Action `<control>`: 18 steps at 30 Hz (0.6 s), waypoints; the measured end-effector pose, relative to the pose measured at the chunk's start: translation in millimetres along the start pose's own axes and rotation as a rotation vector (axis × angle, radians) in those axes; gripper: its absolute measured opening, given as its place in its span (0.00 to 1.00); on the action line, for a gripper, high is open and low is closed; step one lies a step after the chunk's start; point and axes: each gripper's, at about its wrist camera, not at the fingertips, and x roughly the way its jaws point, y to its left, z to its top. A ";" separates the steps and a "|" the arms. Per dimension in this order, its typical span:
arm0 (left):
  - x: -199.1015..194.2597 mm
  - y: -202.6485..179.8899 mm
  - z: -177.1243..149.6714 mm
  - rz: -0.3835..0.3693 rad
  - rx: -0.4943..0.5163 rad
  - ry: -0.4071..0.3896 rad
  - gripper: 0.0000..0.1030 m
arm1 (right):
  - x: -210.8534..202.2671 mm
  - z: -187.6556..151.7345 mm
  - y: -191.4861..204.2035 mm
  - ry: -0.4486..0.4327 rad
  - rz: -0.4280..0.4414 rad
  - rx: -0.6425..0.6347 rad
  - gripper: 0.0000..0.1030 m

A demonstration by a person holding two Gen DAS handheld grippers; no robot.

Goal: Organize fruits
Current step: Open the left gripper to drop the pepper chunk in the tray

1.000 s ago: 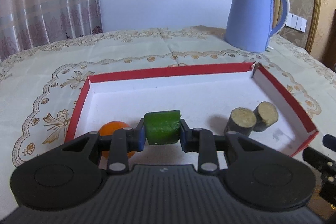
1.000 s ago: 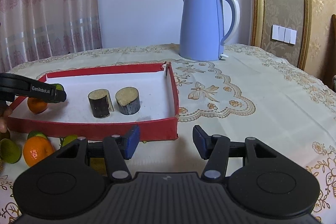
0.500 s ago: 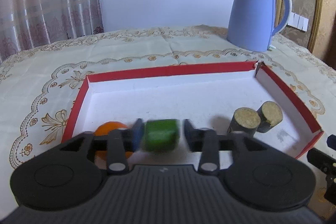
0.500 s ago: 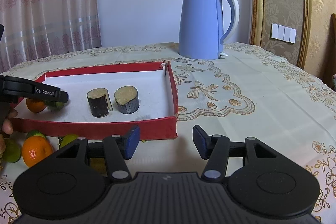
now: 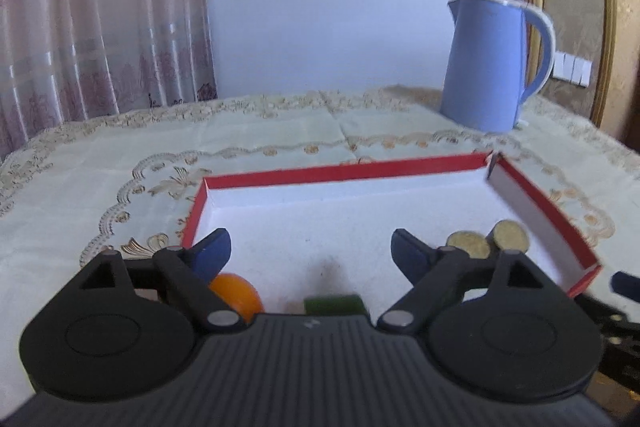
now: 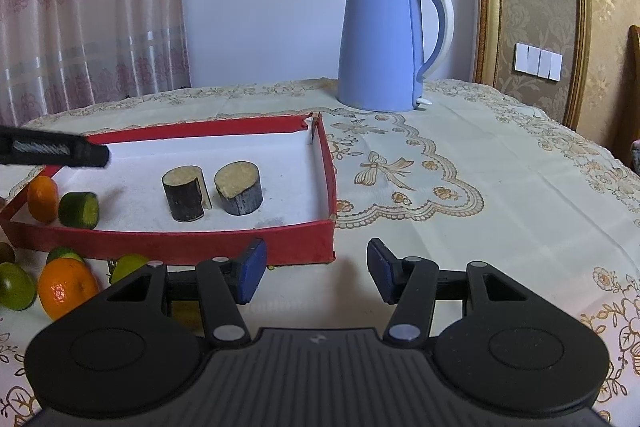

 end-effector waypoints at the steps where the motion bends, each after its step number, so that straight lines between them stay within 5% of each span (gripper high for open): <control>1: -6.3 1.3 0.0 -0.001 0.001 -0.010 0.86 | 0.0 0.0 0.3 0.000 -0.002 0.000 0.53; 18: -109.7 56.3 -46.0 -0.029 -0.051 -0.045 0.90 | -2.8 -0.5 2.0 -0.008 -0.001 -0.008 0.56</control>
